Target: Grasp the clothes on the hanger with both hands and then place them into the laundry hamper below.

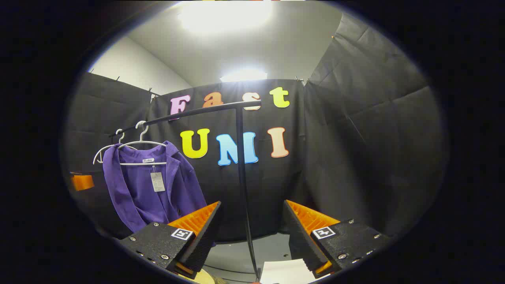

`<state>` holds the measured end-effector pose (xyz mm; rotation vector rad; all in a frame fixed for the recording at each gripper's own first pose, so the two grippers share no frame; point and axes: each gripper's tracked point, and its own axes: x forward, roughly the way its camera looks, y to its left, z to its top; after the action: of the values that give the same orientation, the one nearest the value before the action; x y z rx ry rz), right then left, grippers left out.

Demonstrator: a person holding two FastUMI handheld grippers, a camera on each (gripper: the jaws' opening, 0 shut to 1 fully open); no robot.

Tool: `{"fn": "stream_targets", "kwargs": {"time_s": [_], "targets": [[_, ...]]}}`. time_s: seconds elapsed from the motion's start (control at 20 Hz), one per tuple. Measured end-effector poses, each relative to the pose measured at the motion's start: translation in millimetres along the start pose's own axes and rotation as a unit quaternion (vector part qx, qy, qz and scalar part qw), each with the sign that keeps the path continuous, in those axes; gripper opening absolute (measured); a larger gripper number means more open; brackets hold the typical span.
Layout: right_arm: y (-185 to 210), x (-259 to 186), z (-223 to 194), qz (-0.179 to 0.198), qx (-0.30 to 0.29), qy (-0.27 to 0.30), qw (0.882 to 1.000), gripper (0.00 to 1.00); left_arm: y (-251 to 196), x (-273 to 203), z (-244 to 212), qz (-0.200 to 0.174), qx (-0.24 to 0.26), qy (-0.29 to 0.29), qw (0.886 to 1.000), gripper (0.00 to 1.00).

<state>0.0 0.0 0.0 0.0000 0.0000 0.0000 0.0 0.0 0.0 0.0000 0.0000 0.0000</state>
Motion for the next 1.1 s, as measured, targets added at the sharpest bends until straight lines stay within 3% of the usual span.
{"fn": "stream_targets", "kwargs": {"time_s": [0.1,0.3,0.7,0.9,1.05,1.1], "targets": [[-6.9,-3.4,0.7,-0.006,-0.005,0.003,1.0,0.94,-1.2,0.9,4.9,-0.004,0.0,-0.007,1.0,0.95],[-14.9,-13.9,0.2,-0.037,0.0,0.008,0.999,0.94,6.8,5.4,6.6,-0.009,-0.006,-0.016,1.0,0.95],[29.1,-33.8,5.9,-0.06,0.004,0.023,0.998,0.94,57.3,6.7,-1.2,-0.017,-0.027,-0.008,0.999,1.0],[60.5,-43.7,9.6,-0.041,0.009,0.028,0.999,0.94,79.9,-7.8,-6.5,-0.013,-0.036,-0.004,0.999,1.0],[91.0,-47.7,19.9,-0.016,0.007,0.019,1.0,0.94,93.5,-17.9,-8.6,-0.007,-0.039,-0.002,0.999,0.88],[100.0,-47.5,24.2,-0.007,0.003,0.014,1.0,0.94,97.7,-19.6,-9.3,-0.004,-0.043,0.0,0.999,0.88]]}}
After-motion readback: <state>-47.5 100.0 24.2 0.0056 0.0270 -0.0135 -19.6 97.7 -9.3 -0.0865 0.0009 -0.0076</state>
